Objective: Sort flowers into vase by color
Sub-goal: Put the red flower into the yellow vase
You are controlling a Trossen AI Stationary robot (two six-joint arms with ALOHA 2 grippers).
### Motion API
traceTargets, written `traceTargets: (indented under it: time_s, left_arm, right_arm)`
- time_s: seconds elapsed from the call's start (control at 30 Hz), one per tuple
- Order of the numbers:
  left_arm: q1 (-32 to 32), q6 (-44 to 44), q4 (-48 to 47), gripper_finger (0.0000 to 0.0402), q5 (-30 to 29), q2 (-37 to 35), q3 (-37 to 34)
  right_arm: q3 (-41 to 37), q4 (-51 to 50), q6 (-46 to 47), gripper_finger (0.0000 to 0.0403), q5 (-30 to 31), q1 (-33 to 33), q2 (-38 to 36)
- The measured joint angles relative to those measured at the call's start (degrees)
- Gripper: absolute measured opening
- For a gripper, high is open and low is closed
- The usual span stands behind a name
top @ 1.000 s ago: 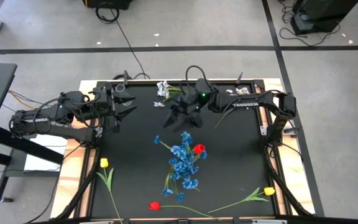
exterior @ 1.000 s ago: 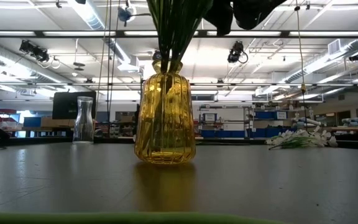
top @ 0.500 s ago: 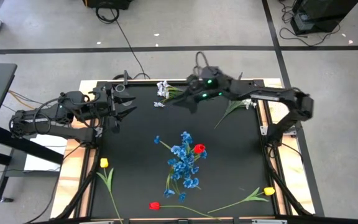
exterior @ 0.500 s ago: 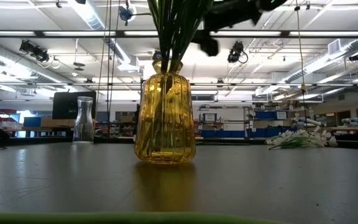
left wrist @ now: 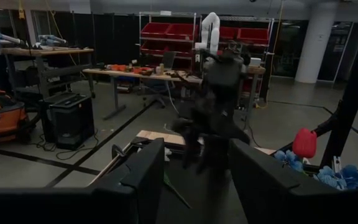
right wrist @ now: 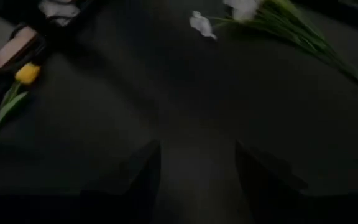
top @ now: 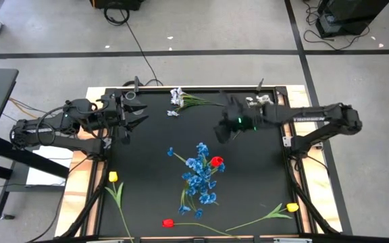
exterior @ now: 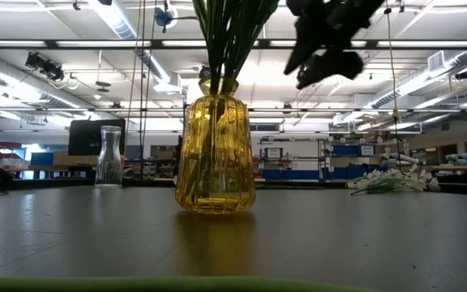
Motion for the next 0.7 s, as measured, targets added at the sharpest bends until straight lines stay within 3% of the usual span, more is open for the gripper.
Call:
traceTargets:
  time_s: [0.17,0.43,0.53,0.7]
  left_arm:
    - [0.0,0.0,0.0,0.0183,0.0,0.0,0.0]
    - [0.0,0.0,0.0,0.0183,0.0,0.0,0.0]
    - [0.0,0.0,0.0,0.0183,0.0,0.0,0.0]
    - [0.0,0.0,0.0,0.0183,0.0,0.0,0.0]
  right_arm:
    - [-8.7,2.3,15.9,0.0214,10.1,9.7,-3.6]
    - [-17.7,3.6,37.9,0.0214,13.7,25.1,-3.3]
    - [-18.6,6.6,40.5,0.0214,14.1,29.8,-1.2]
    - [-17.7,12.5,37.0,0.0212,13.8,33.8,5.3]
